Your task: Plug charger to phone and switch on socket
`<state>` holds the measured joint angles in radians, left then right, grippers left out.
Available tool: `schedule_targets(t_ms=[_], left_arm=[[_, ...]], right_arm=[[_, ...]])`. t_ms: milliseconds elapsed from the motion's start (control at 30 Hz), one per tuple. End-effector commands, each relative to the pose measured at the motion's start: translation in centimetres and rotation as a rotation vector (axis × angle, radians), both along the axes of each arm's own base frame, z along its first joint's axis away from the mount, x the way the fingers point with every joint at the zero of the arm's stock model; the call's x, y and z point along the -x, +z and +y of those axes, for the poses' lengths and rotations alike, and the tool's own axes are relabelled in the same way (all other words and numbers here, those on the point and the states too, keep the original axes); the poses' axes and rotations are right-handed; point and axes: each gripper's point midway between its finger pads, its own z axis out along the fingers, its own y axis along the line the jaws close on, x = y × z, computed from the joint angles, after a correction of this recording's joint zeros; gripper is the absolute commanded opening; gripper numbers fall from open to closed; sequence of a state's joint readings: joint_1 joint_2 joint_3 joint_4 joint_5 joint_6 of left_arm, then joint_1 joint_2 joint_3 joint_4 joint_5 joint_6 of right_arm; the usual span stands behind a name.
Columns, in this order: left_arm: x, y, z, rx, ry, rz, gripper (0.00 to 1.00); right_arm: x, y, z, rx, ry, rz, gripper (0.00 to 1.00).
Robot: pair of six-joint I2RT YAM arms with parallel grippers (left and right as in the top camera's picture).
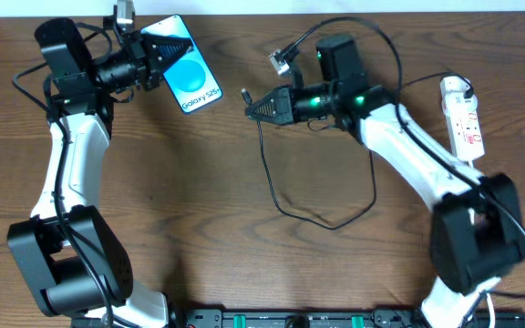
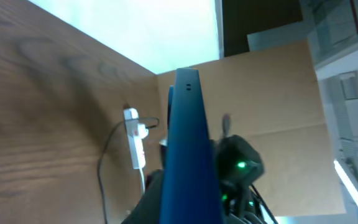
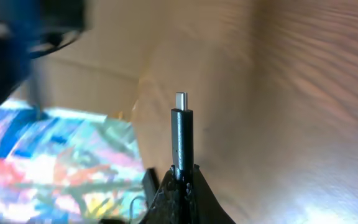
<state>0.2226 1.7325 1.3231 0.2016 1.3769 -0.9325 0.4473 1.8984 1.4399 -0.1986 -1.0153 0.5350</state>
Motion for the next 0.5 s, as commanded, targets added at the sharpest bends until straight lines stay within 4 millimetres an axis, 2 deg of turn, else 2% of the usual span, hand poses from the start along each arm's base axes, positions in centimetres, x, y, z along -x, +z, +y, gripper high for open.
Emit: schedule_targets(t_ms=[0, 200, 333, 467], left_arm=[[0.7, 1.6, -0.2, 0.024, -0.047, -0.005, 0.07], [0.3, 1.8, 0.0, 0.03, -0.022, 0.007, 0.08], [0.0, 3.0, 0.0, 0.041, -0.014, -0.022, 0.08], [-0.1, 3.9, 0.1, 0.048, -0.007, -0.048, 0.07]], right_arm=[[2.9, 3.4, 0.9, -0.059, 0.117, -0.095, 0.01], [4.3, 4.0, 2.3, -0.043, 0.124, -0.103, 0.01], [5.1, 4.3, 2.7, -0.059, 0.151, -0.084, 0.01], [5.7, 5.6, 2.8, -0.095, 0.18, -0.102, 0.01]])
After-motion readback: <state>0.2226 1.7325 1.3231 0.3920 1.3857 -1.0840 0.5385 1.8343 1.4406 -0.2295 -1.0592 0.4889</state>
